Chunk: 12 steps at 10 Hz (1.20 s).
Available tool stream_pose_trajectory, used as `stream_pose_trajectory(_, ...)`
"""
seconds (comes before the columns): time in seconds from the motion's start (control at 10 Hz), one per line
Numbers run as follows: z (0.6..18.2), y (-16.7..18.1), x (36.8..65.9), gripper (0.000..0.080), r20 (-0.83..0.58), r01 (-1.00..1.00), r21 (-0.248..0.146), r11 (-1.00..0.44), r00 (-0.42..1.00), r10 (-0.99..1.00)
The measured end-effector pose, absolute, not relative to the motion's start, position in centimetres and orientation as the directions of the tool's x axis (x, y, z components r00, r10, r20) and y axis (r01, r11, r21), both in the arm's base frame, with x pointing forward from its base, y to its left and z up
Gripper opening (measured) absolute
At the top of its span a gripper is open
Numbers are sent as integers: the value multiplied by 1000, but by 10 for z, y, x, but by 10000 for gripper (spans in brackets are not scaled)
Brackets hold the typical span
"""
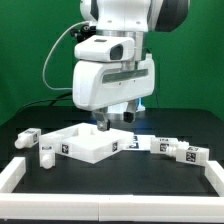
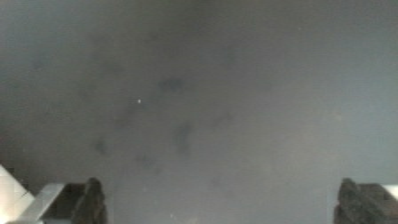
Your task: Assemble one leg
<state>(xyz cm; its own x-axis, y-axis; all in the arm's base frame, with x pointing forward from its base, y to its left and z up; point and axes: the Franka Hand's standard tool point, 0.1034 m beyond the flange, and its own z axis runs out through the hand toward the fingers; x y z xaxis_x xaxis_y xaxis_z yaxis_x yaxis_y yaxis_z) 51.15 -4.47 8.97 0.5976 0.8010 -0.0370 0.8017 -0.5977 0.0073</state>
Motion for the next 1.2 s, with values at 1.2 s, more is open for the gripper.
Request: stream_pose_trajectory(1.2,10,-130,414,650,-44,875,-38,-482,480,876)
